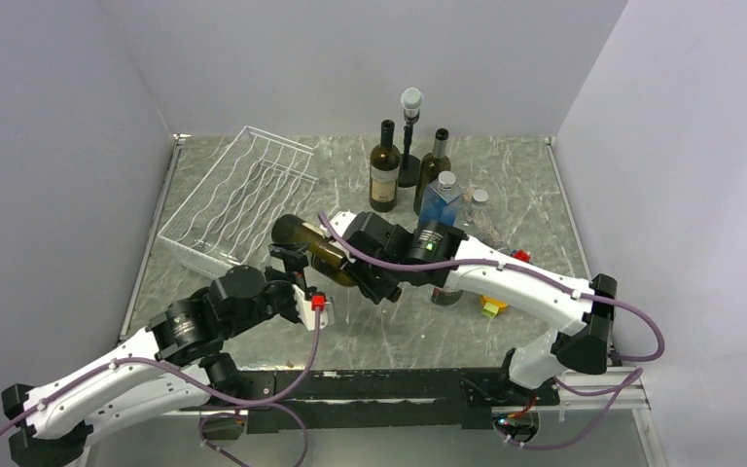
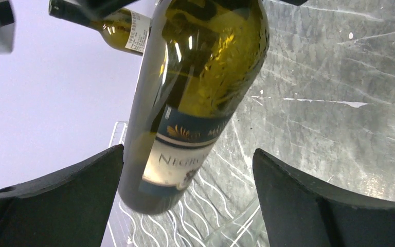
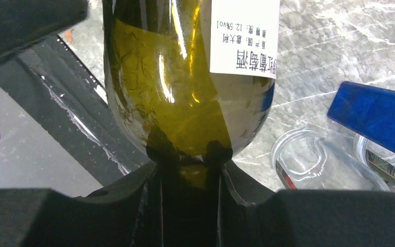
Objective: Put the wine bottle on the wine rack
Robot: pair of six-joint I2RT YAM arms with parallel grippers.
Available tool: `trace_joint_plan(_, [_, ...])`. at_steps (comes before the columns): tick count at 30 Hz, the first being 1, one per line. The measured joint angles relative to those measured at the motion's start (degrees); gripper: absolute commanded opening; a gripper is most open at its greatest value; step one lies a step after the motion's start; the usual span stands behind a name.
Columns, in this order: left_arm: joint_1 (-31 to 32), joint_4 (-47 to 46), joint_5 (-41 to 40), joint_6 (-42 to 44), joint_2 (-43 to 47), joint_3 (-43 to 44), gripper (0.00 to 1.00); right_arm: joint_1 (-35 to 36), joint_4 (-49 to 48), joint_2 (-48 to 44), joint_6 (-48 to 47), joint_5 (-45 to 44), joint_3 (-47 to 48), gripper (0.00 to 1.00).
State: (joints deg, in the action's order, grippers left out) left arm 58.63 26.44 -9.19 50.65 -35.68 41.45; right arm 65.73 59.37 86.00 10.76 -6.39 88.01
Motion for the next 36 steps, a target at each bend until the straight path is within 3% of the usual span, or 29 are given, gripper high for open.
trace_joint_plan(10, [0.0, 2.6, -0.3, -6.7, 5.6, 0.1, 0.99, -7.1, -5.1, -3.2, 1.6, 2.5, -10.1, 0.0])
trace_joint_plan(16, [0.0, 0.2, 1.8, -15.6, 6.2, 2.5, 0.99, -12.1, -10.2, -3.4, 1.4, 5.7, -16.0, 0.0])
trace_joint_plan(20, [0.0, -3.9, -1.5, -23.0, 6.2, 4.0, 0.99, -12.5, -14.2, -0.8, 0.7, 8.3, -16.5, 0.0])
trace_joint_plan(25, [0.0, -5.7, -9.7, -36.6, 2.4, 10.4, 0.99, -12.4, -20.7, 4.7, -0.4, 12.4, -16.9, 0.0])
trace_joint_plan(31, [0.0, -12.0, -6.6, -49.1, -3.3, 15.2, 0.99, -12.4, -25.5, 9.9, -1.0, 15.1, -16.9, 0.0])
trace_joint_plan(36, [0.0, -15.1, -5.9, -52.9, -6.1, 15.0, 0.99, -12.4, -28.3, 13.8, -1.6, 16.7, -16.9, 0.0])
